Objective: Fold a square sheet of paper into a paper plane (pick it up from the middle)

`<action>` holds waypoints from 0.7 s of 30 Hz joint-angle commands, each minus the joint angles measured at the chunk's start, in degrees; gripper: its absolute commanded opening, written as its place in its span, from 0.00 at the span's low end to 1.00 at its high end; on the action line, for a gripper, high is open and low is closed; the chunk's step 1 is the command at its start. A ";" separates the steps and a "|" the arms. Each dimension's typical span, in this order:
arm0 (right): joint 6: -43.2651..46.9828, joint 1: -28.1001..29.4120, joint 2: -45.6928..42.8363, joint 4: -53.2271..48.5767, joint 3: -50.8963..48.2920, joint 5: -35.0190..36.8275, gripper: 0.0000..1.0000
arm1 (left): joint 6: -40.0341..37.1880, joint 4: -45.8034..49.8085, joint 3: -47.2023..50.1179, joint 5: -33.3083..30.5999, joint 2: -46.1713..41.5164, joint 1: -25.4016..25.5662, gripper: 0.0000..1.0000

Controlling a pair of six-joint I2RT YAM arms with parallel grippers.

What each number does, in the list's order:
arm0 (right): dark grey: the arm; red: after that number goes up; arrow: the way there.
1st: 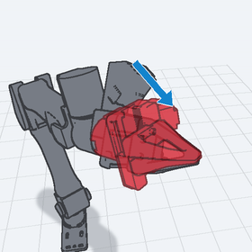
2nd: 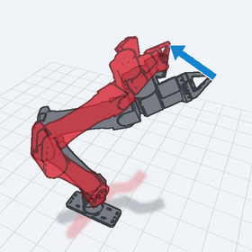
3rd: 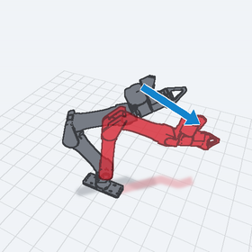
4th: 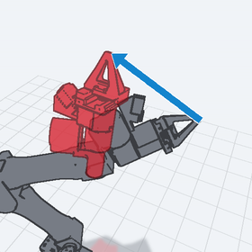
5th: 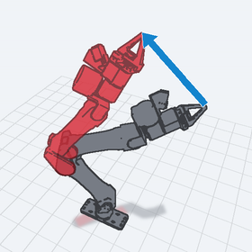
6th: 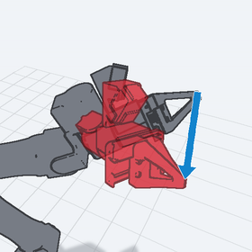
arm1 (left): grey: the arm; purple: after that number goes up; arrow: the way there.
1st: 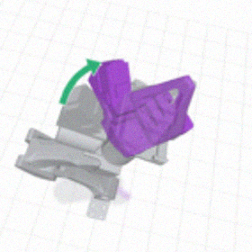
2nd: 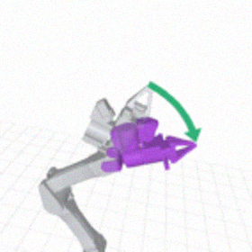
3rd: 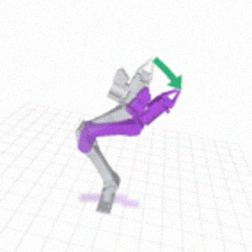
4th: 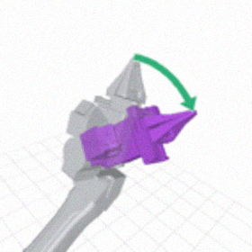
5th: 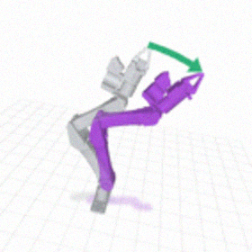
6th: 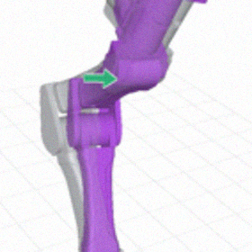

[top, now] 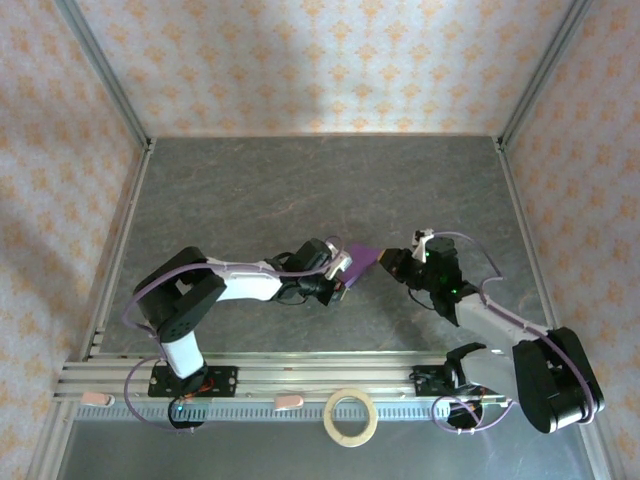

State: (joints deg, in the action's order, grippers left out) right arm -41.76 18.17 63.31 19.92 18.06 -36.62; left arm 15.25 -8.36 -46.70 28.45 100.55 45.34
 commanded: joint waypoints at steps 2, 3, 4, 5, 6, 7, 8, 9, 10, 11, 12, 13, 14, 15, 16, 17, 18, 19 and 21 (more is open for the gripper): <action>1.49 0.18 1.40 5.79 -2.07 -7.31 0.08 | 5.58 -6.33 1.78 8.43 1.74 -2.30 0.00; 1.74 0.39 1.61 6.04 -2.32 -7.94 0.07 | 6.69 -7.42 2.15 9.54 1.99 -2.88 0.00; 2.08 0.68 2.08 6.03 -2.29 -8.23 0.06 | 7.63 -8.31 2.47 10.14 2.32 -3.22 0.00; 2.48 1.05 2.95 5.68 -1.97 -8.44 0.05 | 8.19 -9.19 2.91 10.58 2.55 -3.53 0.00; 2.84 1.29 3.93 5.51 -1.55 -8.98 0.04 | 8.53 -9.83 3.24 10.90 2.72 -3.68 0.00; 3.23 2.02 5.54 5.62 -0.94 -9.63 0.03 | 9.39 -10.59 3.60 11.01 2.80 -3.86 0.00; 3.48 2.63 7.22 5.99 -0.28 -10.12 0.03 | 10.30 -11.72 4.13 11.74 3.03 -3.96 0.00; 3.55 3.29 8.75 6.20 0.56 -10.27 0.03 | 11.05 -12.81 4.71 12.12 3.05 -4.03 0.00; 3.53 3.88 10.02 6.69 1.18 -10.34 0.02 | 11.81 -13.56 5.05 12.16 3.14 -4.13 0.00; 3.40 4.42 11.63 7.49 1.94 -10.45 0.02 | 12.43 -14.15 5.43 12.14 3.24 -4.08 0.00; 3.18 4.90 12.87 8.24 2.56 -10.54 0.02 | 12.92 -14.80 5.69 12.37 3.38 -4.20 0.00; 3.17 5.32 14.47 8.86 3.48 -10.65 0.01 | 13.46 -15.28 5.99 12.38 3.47 -4.28 0.00; 3.34 5.40 15.88 8.84 4.28 -10.61 0.00 | 14.35 -16.25 6.41 12.31 3.42 -4.30 0.00; 3.48 5.40 17.05 9.07 4.88 -10.27 0.00 | 15.12 -17.23 6.96 12.52 3.43 -4.47 0.00; 3.64 5.40 18.17 9.20 5.34 -9.91 0.00 | 15.96 -18.36 7.50 12.96 3.42 -4.65 0.00; 3.93 5.47 19.40 9.32 5.97 -10.02 0.00 | 16.74 -19.07 7.83 13.16 3.50 -4.78 0.00; 4.05 5.46 20.43 9.43 6.54 -10.35 0.00 | 17.26 -19.61 8.14 13.30 3.51 -4.99 0.00; 4.05 5.39 21.68 9.53 7.05 -10.64 0.00 | 17.61 -20.08 8.36 13.48 3.44 -5.08 0.00; 4.14 5.43 23.62 9.96 8.02 -11.42 0.00 | 18.04 -20.85 8.83 13.65 3.37 -5.23 0.00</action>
State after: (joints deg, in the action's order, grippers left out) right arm -39.00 23.38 85.12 27.29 24.36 -46.81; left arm 31.11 -25.45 -38.92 40.62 102.91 40.75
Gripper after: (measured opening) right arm 0.043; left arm 0.062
